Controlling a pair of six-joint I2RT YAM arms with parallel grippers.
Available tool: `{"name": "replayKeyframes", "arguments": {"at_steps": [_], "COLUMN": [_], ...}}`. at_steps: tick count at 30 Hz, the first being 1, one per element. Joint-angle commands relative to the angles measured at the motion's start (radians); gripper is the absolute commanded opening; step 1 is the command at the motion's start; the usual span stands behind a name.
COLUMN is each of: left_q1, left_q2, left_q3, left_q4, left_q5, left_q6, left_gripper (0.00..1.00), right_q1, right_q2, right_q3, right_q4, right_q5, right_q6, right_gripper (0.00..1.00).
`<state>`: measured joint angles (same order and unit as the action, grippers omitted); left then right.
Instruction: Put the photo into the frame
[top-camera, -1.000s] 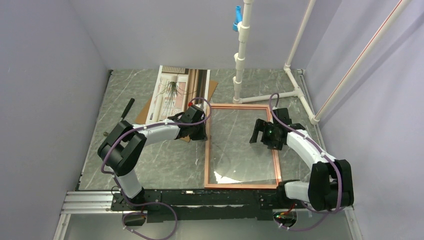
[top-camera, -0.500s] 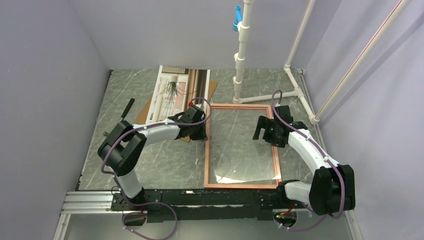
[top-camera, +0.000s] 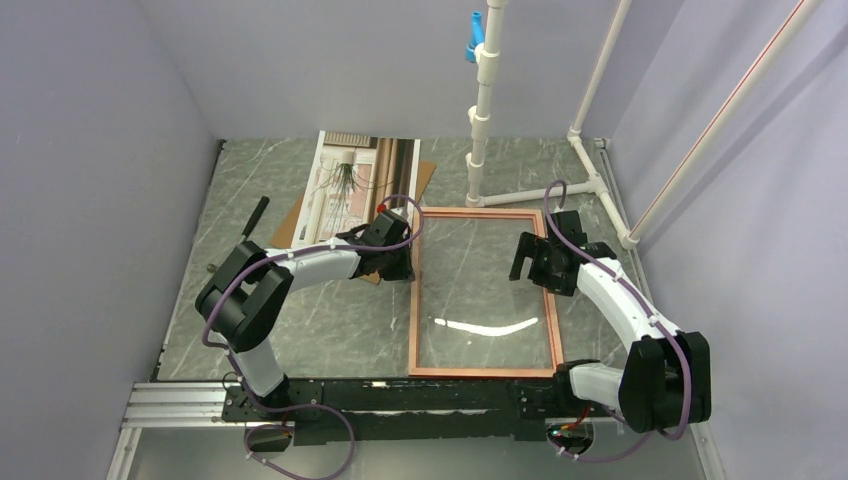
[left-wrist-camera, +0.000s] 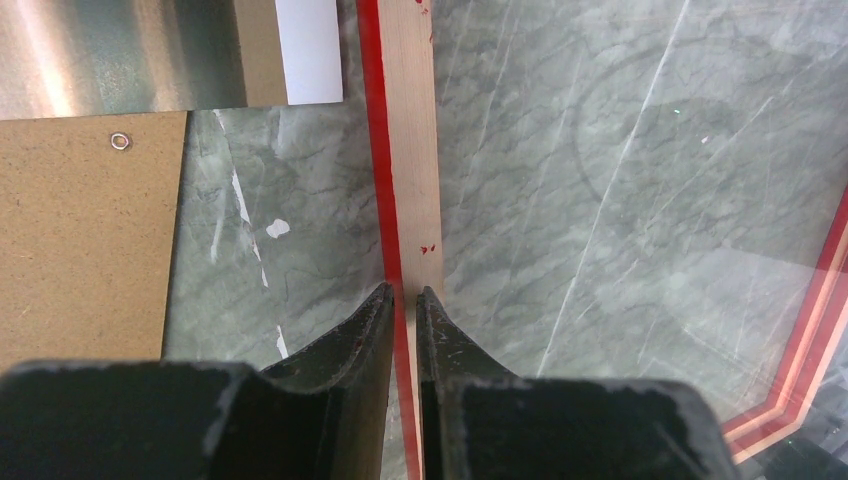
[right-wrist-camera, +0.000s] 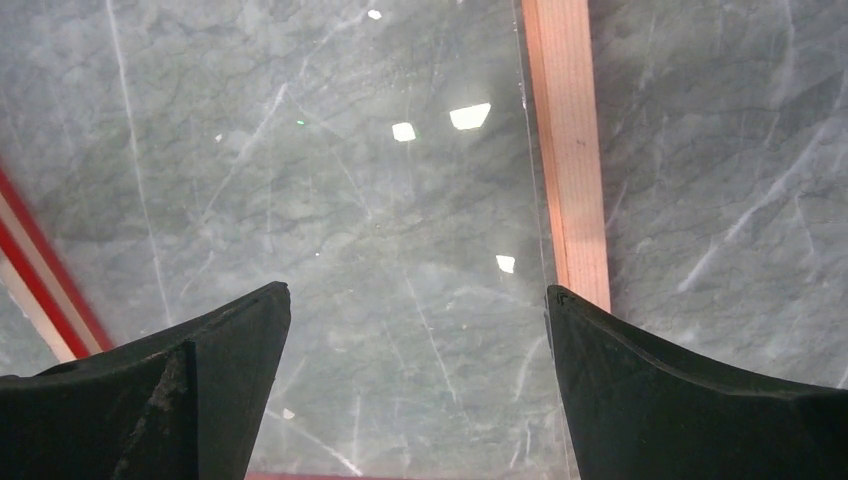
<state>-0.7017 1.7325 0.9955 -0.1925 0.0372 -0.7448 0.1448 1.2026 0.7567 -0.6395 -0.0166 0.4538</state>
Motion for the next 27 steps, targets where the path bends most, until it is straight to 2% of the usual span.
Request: {"name": "replayKeyframes", "arguments": {"at_steps": [1, 6, 17, 27], "left_q1": [-0.014, -0.014, -0.013, -0.014], "left_q2": [0.059, 0.056, 0.049, 0.041], "left_q3": [-0.012, -0.014, -0.018, -0.047], "left_q4": [-0.056, -0.055, -0.053, 0.023], "left_q5": [-0.031, -0.031, -0.033, 0.038], "left_q6": [0.026, 0.024, 0.025, 0.009], "left_gripper": [0.18, 0.19, 0.21, 0.46], "right_q1": [0.002, 0.001, 0.002, 0.003], "right_q2": [-0.027, -0.027, -0.020, -0.030], "right_q3": [0.031, 0.033, 0.021, 0.020], "right_q4": [-0.013, -0.023, -0.005, 0.004], "right_q5": [0.068, 0.104, 0.079, 0.039], "right_q6": [0.018, 0.026, 0.023, 0.026], "right_gripper": [1.00, 1.00, 1.00, 1.00]}}
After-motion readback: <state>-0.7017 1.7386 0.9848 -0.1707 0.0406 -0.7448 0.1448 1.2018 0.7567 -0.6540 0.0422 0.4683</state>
